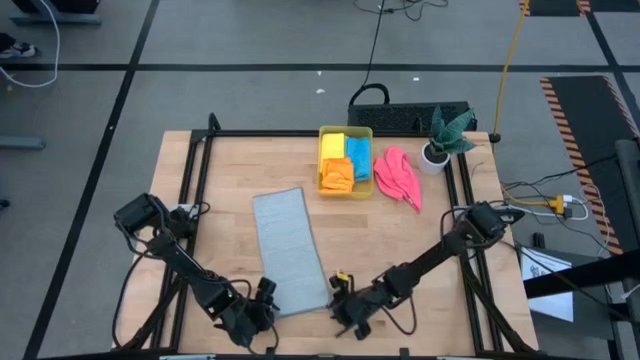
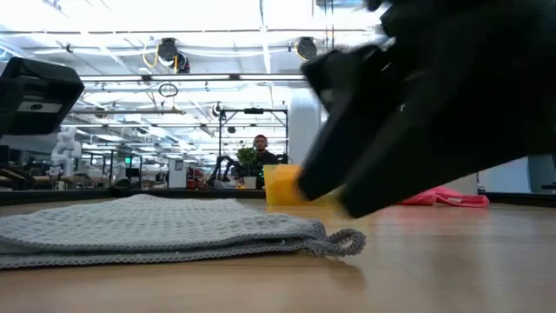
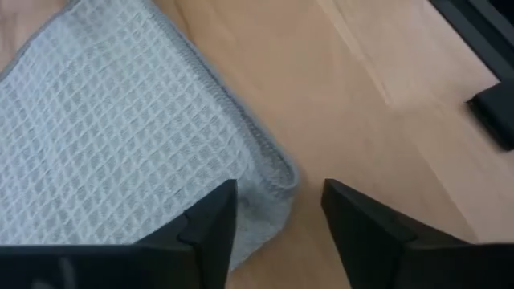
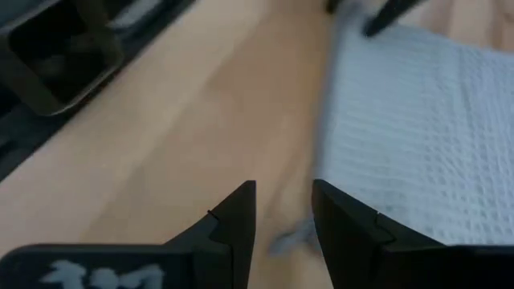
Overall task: Fold microfiber towels
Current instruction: Fold the gray microfiber towel
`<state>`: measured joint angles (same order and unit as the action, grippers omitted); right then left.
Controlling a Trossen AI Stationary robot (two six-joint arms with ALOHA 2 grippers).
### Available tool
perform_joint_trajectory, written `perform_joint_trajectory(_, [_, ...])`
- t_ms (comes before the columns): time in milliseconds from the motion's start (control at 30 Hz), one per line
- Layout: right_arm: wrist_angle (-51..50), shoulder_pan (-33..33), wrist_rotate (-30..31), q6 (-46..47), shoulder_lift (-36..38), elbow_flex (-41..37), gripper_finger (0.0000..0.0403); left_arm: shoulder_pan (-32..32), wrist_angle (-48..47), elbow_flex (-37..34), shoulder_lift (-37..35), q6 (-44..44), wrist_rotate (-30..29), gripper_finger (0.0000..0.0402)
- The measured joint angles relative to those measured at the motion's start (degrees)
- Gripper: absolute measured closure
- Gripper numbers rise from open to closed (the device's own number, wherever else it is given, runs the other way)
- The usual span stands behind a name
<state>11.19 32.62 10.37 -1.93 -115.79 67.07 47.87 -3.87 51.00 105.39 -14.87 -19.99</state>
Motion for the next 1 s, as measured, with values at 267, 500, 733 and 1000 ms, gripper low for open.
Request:
perform_joint_trajectory(267, [-3.0,2.0,4.6,-19.9,0.0,0.0,0.0288,1.6,2.3,-0.2,-0.6,-0.7,-0.8,0.0334])
perform_joint_trajectory(500, [-0.5,-0.8,4.3,-25.4,-2.2,0.1,0.0247,2.5,2.8,-0.2,-0.7,-2.2,-1.2,0.0392])
perform_joint_trajectory(733, [1.2,0.5,5.3,-34.4,-2.1,0.1,0.0197,2.5,2.7,-0.2,-0.7,-3.3,-2.5,0.0374])
perform_joint_trajectory(1000, [2.1,3.1,7.8,-37.0,-2.0,0.0,0.0181,2.5,2.4,-0.2,-0.8,-4.0,-2.6,0.0391])
